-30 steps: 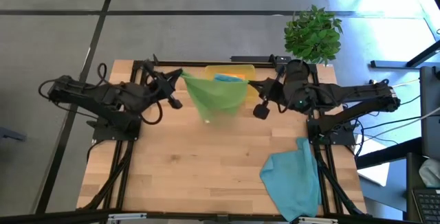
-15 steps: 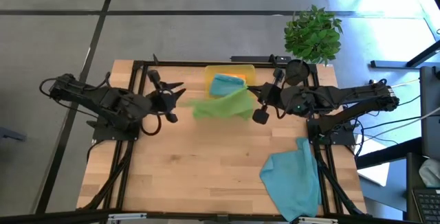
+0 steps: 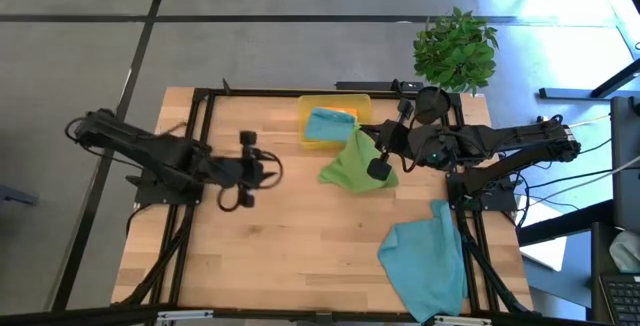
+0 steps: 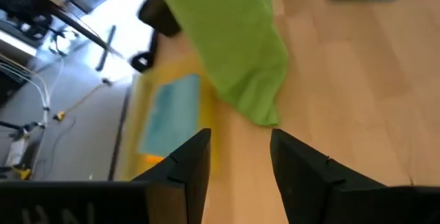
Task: Fold microfiber towels
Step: Fold the green microfiber cloth
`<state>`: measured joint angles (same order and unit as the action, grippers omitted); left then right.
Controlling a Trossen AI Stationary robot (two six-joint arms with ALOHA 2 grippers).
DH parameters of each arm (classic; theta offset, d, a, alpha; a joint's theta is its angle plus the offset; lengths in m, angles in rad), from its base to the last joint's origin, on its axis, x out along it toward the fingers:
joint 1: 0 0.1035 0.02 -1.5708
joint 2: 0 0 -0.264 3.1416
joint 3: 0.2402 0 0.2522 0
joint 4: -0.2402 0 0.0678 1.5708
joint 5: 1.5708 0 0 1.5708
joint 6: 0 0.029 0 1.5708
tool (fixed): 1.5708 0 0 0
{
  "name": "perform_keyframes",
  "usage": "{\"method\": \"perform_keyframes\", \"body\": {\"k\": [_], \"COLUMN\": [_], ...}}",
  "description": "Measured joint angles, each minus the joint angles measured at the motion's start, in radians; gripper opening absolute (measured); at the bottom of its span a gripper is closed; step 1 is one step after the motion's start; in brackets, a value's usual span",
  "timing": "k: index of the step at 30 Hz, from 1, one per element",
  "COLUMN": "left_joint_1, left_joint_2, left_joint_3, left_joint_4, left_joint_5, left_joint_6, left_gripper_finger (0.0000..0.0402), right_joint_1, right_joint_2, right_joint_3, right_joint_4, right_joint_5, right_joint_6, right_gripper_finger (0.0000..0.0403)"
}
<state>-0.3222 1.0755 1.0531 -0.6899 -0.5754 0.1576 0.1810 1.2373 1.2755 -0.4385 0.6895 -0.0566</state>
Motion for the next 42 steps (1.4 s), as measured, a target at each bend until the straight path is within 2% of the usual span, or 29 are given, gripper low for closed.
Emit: {"method": "perform_keyframes", "body": {"k": [3, 9, 14, 17, 22, 28, 35, 42], "left_joint_1": [0.000, 0.000, 0.015, 0.030, 0.048, 0.048, 0.045, 0.053], "left_joint_2": [0.046, 0.197, 0.391, 0.514, 0.715, 0.883, 0.996, 1.030], "left_joint_3": [-0.100, -0.295, -0.351, -0.348, -0.280, -0.158, -0.020, 0.028], "left_joint_4": [0.140, 0.682, 1.173, 1.333, 1.391, 1.395, 1.396, 1.396], "left_joint_5": [0.002, 0.003, -0.036, -0.039, -0.054, -0.286, -0.415, -0.513], "left_joint_6": [0.003, 0.147, 0.241, 0.247, 0.352, 0.484, 0.596, 0.660], "left_gripper_finger": [0.0141, 0.0141, 0.0141, 0.0141, 0.0141, 0.0141, 0.0141, 0.0141], "right_joint_1": [0.000, 0.000, 0.000, 0.000, 0.000, 0.000, 0.000, 0.000], "right_joint_2": [0.000, 0.000, 0.000, 0.000, 0.000, 0.000, 0.000, 0.000], "right_joint_3": [0.000, 0.000, 0.000, 0.000, 0.000, 0.000, 0.000, 0.000], "right_joint_4": [0.000, 0.000, 0.000, 0.000, 0.000, 0.000, 0.000, -0.006], "right_joint_5": [0.000, 0.000, -0.001, -0.001, -0.001, -0.001, -0.001, -0.001], "right_joint_6": [0.002, 0.003, 0.003, 0.003, 0.003, 0.003, 0.010, 0.013], "right_gripper_finger": [0.0000, 0.0000, 0.0000, 0.0000, 0.0000, 0.0000, 0.0000, 0.0000]}}
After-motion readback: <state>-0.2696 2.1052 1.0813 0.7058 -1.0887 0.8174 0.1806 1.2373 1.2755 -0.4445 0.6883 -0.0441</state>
